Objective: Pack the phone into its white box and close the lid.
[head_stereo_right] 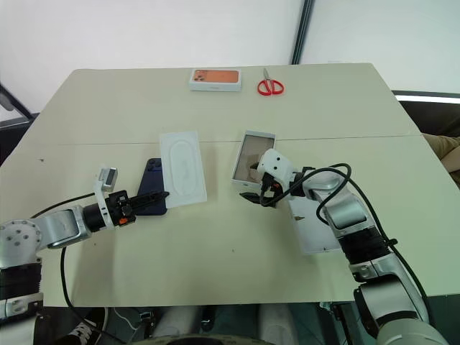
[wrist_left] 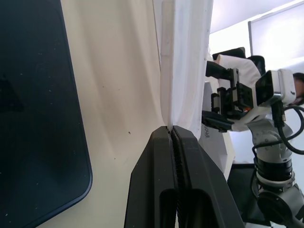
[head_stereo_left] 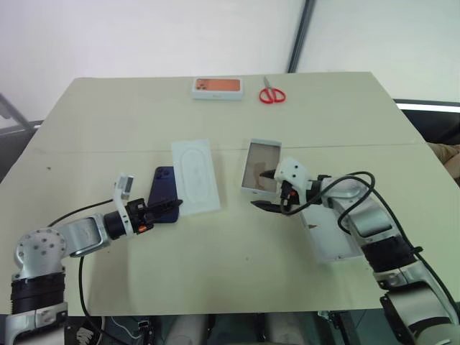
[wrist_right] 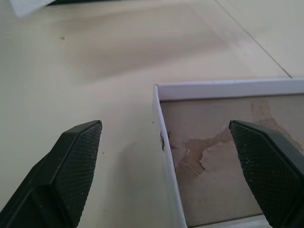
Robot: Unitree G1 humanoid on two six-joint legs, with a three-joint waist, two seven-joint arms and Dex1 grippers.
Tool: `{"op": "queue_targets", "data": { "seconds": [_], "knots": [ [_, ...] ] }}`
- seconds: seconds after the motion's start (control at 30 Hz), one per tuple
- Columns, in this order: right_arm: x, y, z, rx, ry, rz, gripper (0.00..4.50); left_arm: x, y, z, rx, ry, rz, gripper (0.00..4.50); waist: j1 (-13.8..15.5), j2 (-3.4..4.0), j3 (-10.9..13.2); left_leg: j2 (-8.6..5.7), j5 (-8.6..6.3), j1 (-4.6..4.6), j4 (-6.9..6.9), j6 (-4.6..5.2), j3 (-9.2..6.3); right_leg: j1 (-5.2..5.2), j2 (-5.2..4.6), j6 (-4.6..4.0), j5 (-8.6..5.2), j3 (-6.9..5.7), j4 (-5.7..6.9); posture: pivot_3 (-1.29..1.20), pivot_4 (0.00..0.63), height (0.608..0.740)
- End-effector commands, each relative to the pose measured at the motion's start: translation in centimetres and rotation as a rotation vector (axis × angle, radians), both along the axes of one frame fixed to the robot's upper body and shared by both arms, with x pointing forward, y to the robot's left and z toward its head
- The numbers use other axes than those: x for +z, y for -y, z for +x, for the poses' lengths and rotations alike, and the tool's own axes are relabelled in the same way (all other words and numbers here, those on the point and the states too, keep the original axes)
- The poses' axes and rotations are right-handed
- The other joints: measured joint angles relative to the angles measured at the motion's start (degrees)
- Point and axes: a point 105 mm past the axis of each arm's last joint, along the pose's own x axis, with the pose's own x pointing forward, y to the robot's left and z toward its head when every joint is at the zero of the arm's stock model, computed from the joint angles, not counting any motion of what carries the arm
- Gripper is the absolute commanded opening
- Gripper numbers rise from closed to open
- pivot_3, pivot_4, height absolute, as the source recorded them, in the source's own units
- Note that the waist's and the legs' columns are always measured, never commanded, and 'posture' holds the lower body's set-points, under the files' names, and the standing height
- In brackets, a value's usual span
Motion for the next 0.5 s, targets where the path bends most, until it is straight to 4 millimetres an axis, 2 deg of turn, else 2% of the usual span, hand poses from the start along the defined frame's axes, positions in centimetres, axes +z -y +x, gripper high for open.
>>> {"op": "queue_targets", "data": {
  "seconds": [0.03,0.13,0.2,0.27,0.47,0.5],
  "knots": [
    [1.5,-0.6,0.4,0.01,0.041,0.02,4.5,1.1,0.4,0.1,-0.009,0.048,-0.018,0.03,0.0,0.0,0.0,0.0,0.0,0.0,0.01,0.0,0.0,0.0,0.0,0.0,0.0,0.0,0.01,0.0,0.15,0.74],
    [1.2,-0.4,0.1,0.014,0.01,0.024,4.5,1.1,0.6,0.2,-0.006,0.053,-0.016,0.03,0.0,0.0,0.0,0.0,0.0,0.0,0.01,0.0,0.0,0.0,0.01,0.0,0.0,0.0,0.02,0.0,0.15,0.74],
    [1.2,-0.6,0.2,0.011,0.002,0.034,3.95,1.0,0.6,0.3,-0.003,0.049,-0.018,0.0,0.0,0.0,0.0,0.0,0.0,0.0,0.01,0.0,0.0,0.0,0.01,0.0,0.0,0.0,0.02,0.0,0.15,0.74],
    [1.2,-1.0,0.2,0.02,0.001,0.03,3.15,0.9,0.8,0.3,-0.007,0.048,-0.016,0.0,-0.01,0.0,0.0,0.0,0.0,0.0,0.01,0.0,0.0,0.0,0.01,0.0,0.0,0.0,0.02,0.0,0.15,0.74],
    [-0.7,-0.8,0.5,0.007,-0.002,-0.071,0.05,1.3,1.1,0.4,-0.017,0.056,-0.014,0.0,0.0,0.0,0.0,0.0,0.0,0.0,0.01,0.0,0.0,0.0,0.02,0.0,0.0,0.0,0.03,0.0,0.15,0.74],
    [-1.2,-0.5,0.5,0.008,-0.004,-0.104,0.05,1.3,1.1,0.5,-0.016,0.057,-0.013,0.0,0.01,0.0,-0.01,0.0,0.0,0.0,0.01,0.0,0.0,0.0,0.03,0.0,0.0,-0.01,0.03,0.0,0.15,0.74]
  ]
}}
